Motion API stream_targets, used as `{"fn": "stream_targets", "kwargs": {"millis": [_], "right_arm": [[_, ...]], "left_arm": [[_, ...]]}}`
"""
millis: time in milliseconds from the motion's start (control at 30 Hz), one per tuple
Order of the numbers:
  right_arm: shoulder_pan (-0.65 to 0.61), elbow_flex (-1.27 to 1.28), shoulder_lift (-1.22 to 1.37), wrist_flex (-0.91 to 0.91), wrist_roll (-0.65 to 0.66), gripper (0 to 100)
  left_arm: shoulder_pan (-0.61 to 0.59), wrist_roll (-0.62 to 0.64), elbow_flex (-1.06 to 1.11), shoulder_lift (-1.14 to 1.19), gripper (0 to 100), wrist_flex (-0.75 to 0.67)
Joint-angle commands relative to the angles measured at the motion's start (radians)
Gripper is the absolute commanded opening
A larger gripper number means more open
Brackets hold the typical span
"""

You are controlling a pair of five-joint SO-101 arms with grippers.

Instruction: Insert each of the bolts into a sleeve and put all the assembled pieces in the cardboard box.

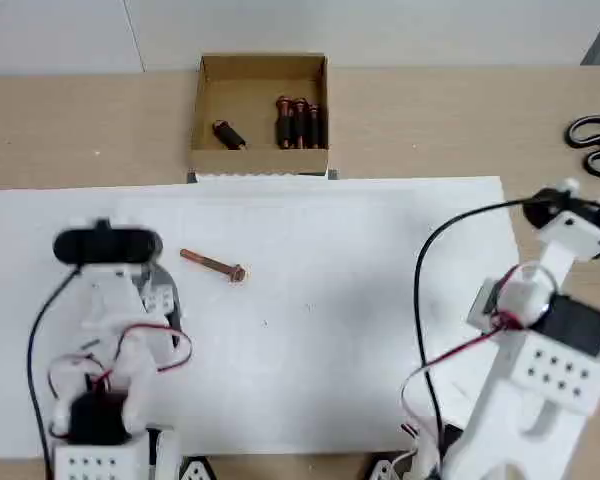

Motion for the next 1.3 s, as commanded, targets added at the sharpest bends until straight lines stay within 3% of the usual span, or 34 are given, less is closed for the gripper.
{"fn": "stream_targets", "kwargs": {"millis": [0,100,267,533,900,1267], "right_arm": [[0.007,0.061,-0.116,-0.045,0.017,0.4],[0.01,0.114,-0.174,-0.058,0.017,0.4],[0.01,0.178,-0.231,-0.088,0.017,0.4],[0.012,0.184,-0.24,-0.101,0.017,0.3],[0.012,0.213,-0.243,-0.117,0.017,0.3],[0.012,0.227,-0.243,-0.122,0.017,0.3]], "left_arm": [[0.0,-0.005,-0.285,0.272,0,-0.002],[0.002,-0.028,-0.483,0.471,1,0.055],[0.041,-0.221,-0.725,0.747,1,0.172],[0.095,-0.669,-0.863,1.028,1,0.218],[0.08,-1.379,-0.866,1.267,1,0.212],[0.121,-1.502,-1.04,1.493,5,0.301]]}}
